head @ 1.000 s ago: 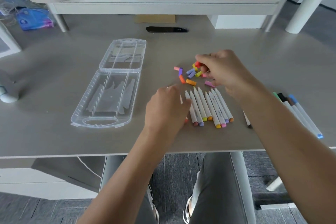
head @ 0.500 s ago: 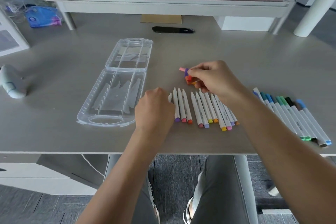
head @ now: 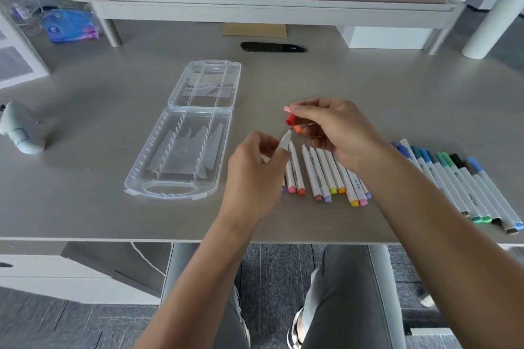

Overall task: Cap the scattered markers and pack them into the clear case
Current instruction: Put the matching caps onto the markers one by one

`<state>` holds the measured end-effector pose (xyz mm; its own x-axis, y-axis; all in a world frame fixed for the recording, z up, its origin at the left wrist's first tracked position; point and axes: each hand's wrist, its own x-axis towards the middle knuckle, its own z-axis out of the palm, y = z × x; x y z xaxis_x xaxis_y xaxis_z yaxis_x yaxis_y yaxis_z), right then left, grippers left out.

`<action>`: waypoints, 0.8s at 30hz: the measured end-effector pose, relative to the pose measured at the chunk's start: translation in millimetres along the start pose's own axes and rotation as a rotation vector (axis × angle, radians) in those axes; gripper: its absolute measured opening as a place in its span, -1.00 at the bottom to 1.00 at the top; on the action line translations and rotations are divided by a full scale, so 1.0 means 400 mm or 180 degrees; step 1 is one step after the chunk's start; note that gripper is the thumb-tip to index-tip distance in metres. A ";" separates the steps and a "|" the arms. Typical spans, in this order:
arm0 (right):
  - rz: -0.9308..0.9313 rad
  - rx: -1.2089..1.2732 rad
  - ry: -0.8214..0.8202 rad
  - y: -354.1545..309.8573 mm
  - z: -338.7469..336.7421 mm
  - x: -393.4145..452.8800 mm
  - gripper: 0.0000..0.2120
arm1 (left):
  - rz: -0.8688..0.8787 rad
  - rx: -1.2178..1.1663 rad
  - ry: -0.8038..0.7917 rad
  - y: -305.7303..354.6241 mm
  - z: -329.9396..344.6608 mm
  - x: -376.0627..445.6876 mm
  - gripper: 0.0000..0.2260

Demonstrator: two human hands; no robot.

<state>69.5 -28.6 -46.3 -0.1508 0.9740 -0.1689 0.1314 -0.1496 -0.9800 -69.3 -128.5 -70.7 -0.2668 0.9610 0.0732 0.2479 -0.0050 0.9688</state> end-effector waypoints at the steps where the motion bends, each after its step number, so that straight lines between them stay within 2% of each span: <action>1: -0.0037 -0.0088 -0.0004 0.001 0.000 -0.004 -0.83 | -0.0009 -0.0048 0.0030 -0.004 0.001 0.002 -0.96; 5: -0.0223 -0.0186 0.0156 -0.002 -0.009 -0.017 -0.87 | -0.0013 -0.0126 0.0089 -0.015 0.005 0.012 -0.95; 9: -0.0317 -0.0492 -0.0030 -0.009 -0.016 -0.027 -0.88 | -0.0031 -0.0226 -0.0026 -0.021 0.007 0.019 -0.95; 14: -0.0407 -0.0275 0.0189 -0.011 -0.020 -0.027 -0.91 | -0.0113 -0.0428 -0.0041 -0.028 0.009 0.019 -0.96; 19: -0.0349 -0.0570 -0.0186 -0.005 -0.021 -0.029 -0.87 | -0.0132 -0.0403 -0.0057 -0.028 0.010 0.021 -0.95; 24: -0.0495 -0.0602 -0.0191 0.000 -0.007 -0.043 -0.87 | -0.0246 -0.0642 -0.0044 -0.013 0.000 0.015 -0.95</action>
<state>74.7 -44.9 -43.2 -0.2406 0.9702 -0.0291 0.2822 0.0413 -0.9585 -72.4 -122.8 -75.2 -0.2646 0.9643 -0.0049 0.0355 0.0148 0.9993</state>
